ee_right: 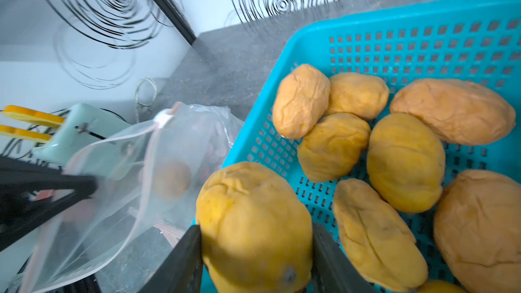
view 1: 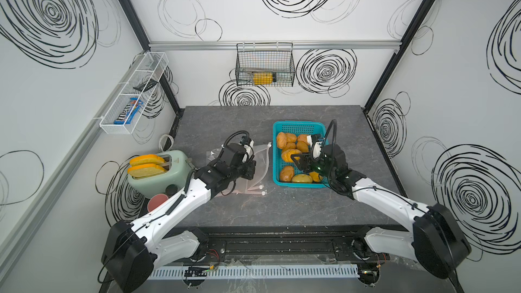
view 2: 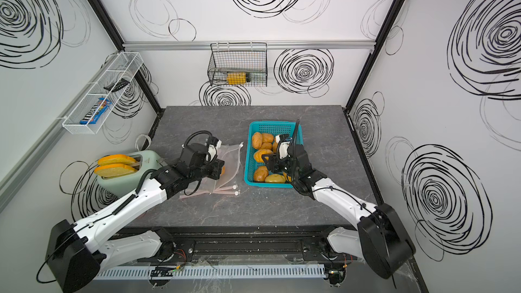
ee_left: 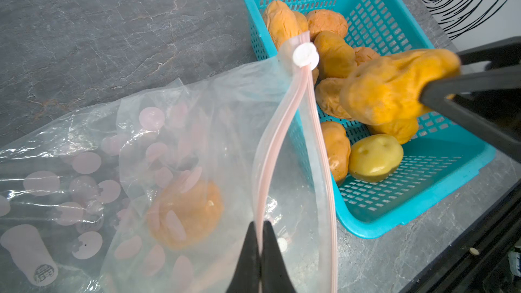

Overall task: Put the potatoes into a zipper bag and zip it
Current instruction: Pick up the potato from the basket, then place the potato into the zipper food storage bag.

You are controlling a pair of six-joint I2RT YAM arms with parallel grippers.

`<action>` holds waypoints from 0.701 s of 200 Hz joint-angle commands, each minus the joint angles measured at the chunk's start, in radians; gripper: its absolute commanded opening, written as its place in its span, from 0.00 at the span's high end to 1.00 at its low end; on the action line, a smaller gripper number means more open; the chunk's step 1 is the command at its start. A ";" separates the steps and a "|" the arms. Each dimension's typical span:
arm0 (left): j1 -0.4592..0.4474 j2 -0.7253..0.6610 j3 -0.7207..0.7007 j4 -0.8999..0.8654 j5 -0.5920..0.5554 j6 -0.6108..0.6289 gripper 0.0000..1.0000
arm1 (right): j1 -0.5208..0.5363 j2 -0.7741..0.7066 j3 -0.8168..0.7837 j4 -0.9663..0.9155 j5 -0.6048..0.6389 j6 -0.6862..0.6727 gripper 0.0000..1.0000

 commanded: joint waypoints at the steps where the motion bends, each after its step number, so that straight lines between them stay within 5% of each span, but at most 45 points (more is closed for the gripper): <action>1: -0.009 -0.019 -0.001 0.016 -0.020 0.007 1.00 | 0.066 -0.122 -0.056 0.154 0.035 -0.062 0.56; 39: -0.009 -0.019 0.001 0.017 -0.013 0.008 1.00 | 0.188 -0.195 -0.080 0.226 0.049 -0.156 0.56; 140: -0.004 -0.025 0.000 0.023 0.007 0.007 1.00 | 0.366 0.041 0.041 0.187 0.132 -0.274 0.56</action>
